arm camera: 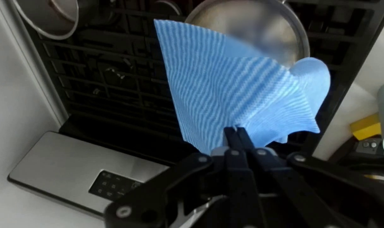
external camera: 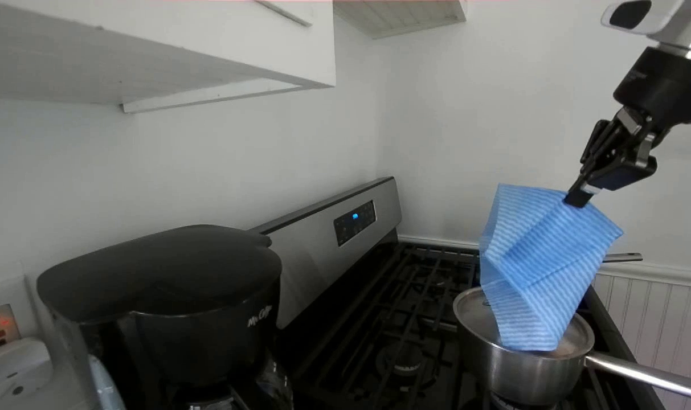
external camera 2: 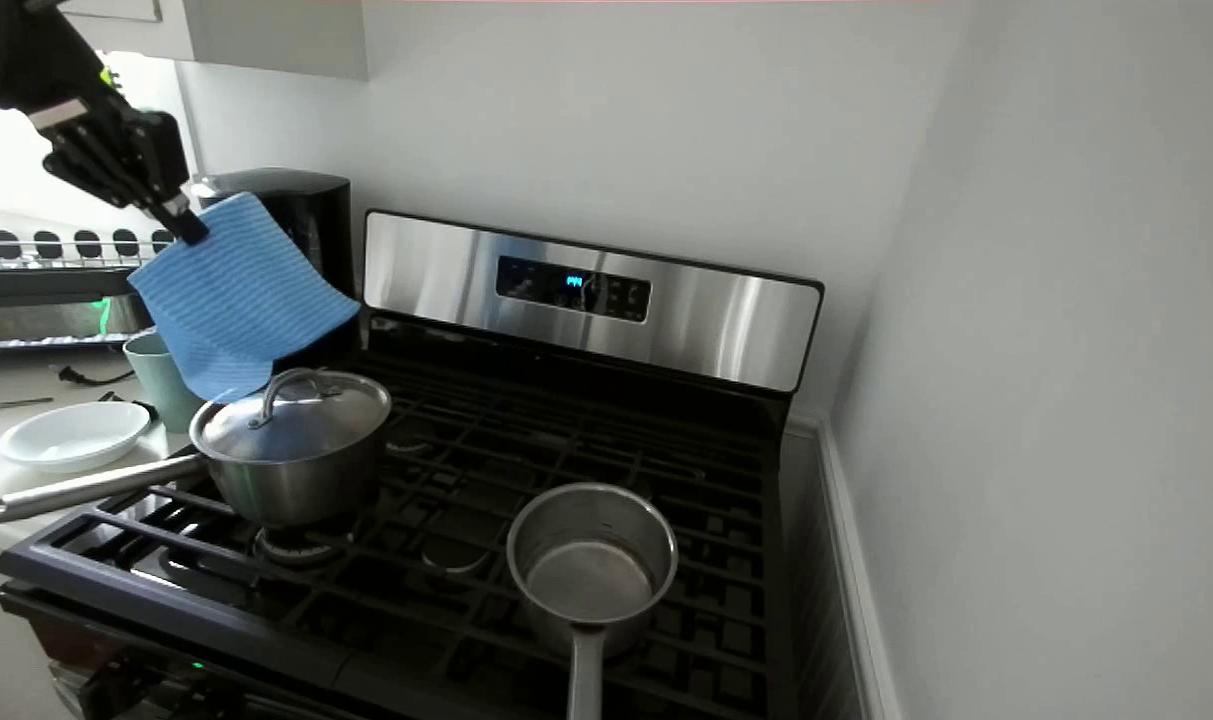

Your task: Put the blue fabric on top of the silver lid then use the fabric to put the lid on the stove

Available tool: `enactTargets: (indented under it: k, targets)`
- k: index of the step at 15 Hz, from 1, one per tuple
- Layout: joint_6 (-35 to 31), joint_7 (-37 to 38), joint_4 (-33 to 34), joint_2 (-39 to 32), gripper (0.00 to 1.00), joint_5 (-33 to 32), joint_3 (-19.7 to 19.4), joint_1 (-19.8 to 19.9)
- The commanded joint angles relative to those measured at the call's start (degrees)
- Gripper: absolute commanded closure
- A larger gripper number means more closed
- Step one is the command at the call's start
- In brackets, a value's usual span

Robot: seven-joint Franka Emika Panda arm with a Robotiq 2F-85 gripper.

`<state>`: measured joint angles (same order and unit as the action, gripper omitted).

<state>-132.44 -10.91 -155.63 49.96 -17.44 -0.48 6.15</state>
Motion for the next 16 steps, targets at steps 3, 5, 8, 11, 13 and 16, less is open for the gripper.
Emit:
enactTargets:
  k: [3, 5, 8, 11, 13, 16]
  targets:
    - [-7.4, 4.2, -3.0, -2.8, 1.0, -4.1, -0.6, 4.6]
    - [-11.6, 6.4, -3.0, -4.2, 1.0, -4.2, -0.1, 6.3]
    - [-15.1, 8.1, -3.0, -7.4, 1.0, -4.0, 1.4, 7.4]
    - [-15.8, 9.7, -3.1, -10.7, 1.0, -4.6, 3.3, 8.2]
    - [-15.3, 10.3, -3.0, -12.5, 1.0, -5.6, 4.1, 8.7]
    - [-15.2, 11.6, -3.0, -14.3, 0.81, -8.7, 5.0, 10.4]
